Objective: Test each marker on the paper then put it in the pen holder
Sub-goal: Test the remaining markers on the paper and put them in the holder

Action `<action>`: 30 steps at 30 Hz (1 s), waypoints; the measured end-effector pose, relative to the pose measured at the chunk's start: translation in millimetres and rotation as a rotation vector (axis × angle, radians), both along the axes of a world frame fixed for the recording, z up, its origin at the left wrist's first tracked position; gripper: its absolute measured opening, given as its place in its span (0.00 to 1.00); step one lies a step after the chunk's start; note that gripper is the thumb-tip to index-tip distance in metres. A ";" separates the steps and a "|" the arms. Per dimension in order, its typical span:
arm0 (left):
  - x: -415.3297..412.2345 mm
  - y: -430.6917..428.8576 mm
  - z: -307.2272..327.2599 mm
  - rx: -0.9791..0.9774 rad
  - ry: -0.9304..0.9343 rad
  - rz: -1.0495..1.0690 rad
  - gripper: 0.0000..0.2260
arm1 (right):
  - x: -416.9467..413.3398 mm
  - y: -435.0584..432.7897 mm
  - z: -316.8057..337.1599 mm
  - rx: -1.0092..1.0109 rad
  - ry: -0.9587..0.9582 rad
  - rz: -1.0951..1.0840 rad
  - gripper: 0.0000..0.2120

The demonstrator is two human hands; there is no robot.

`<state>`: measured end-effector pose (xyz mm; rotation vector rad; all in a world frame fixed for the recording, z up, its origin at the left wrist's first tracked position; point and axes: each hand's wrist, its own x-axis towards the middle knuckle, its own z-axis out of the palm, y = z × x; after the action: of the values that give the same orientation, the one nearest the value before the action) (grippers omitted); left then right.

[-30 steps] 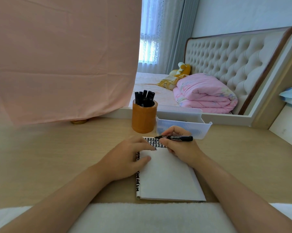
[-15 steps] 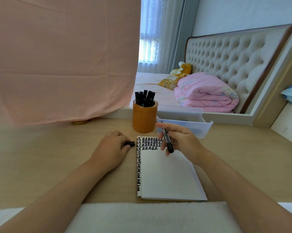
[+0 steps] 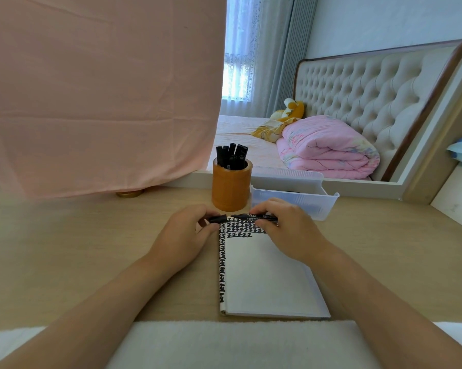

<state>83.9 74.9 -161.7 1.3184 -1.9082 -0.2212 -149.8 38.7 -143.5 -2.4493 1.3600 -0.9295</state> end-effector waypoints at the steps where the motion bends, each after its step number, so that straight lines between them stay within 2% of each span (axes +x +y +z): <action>1: -0.1 -0.2 0.0 -0.002 -0.004 0.001 0.13 | -0.2 0.5 0.2 -0.010 0.006 0.010 0.09; 14: -2.8 2.3 -1.0 -0.023 -0.057 -0.063 0.12 | 8.0 6.1 1.1 0.016 0.018 0.121 0.09; 18: -3.1 0.2 -2.4 0.004 -0.059 -0.082 0.11 | 9.2 6.6 1.4 0.013 0.044 0.157 0.15; 21: -1.8 -1.2 -1.7 0.037 -0.085 -0.096 0.10 | 8.0 5.5 0.5 -0.048 0.051 0.167 0.14; 26: -4.6 1.7 6.8 -0.001 -0.094 -0.139 0.10 | 7.1 5.9 -1.1 -0.240 0.169 0.167 0.12; 30: -4.2 3.5 12.2 -0.027 -0.095 -0.137 0.09 | 11.8 7.1 1.9 -0.143 0.149 0.159 0.12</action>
<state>79.6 78.4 -149.5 1.2001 -2.0771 -0.2039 -137.9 45.9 -141.7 -2.7368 1.1564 -0.8483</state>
